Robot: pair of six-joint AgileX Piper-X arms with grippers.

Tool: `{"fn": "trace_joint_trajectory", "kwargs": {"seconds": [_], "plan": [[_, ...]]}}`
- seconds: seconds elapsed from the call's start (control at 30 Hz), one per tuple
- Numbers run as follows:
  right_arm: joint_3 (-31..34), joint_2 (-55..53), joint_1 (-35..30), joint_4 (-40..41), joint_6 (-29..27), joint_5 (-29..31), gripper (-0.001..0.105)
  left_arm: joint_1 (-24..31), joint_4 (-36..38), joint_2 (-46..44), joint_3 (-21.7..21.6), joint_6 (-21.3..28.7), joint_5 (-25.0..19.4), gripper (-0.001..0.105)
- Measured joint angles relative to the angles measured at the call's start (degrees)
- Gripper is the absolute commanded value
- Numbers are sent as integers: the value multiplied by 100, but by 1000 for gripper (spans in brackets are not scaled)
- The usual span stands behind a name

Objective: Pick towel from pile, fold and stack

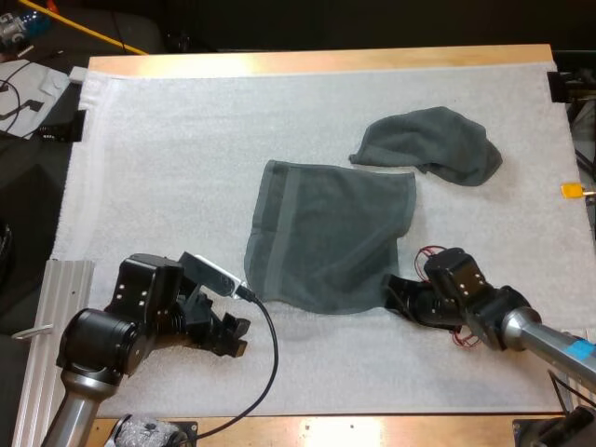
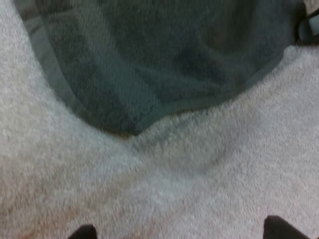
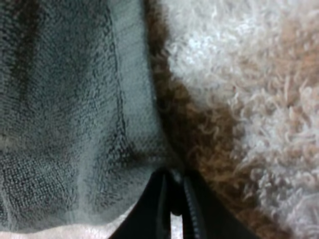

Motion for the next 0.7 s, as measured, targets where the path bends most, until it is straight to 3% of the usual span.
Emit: {"fn": "trace_joint_trajectory", "kwargs": {"seconds": [0.2,0.4,0.7], "plan": [[0,-468,23,383,-263,211,0,0,-282,2,0,-3,24,63],[0,-944,23,1435,-745,426,0,-30,-804,288,204,-115,448,63],[0,-1236,23,1835,-1005,581,0,-14,-1398,681,276,-99,444,63]]}}
